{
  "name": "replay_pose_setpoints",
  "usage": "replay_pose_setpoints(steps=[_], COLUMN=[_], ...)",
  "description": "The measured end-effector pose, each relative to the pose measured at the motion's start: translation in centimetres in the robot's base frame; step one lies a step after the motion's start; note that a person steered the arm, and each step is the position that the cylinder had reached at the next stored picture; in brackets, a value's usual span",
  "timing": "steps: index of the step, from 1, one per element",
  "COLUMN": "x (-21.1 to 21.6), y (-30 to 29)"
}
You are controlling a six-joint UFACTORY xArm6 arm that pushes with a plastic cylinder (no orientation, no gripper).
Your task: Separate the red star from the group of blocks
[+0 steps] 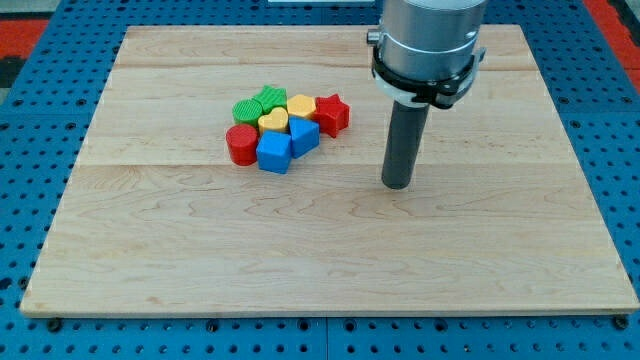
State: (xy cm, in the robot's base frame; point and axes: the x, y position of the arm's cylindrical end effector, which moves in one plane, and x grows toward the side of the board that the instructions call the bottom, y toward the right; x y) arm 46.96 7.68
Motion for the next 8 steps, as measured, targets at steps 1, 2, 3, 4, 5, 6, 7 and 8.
replay_pose_setpoints(steps=[1,2,3,4,5,6,7,8], x=[-0.6,-1.1,-3.2,-6.0,-6.0,-6.0,-6.0,-6.0], y=[-0.6,-2.1,-4.8,-7.9,-8.5,-8.5,-8.5,-8.3])
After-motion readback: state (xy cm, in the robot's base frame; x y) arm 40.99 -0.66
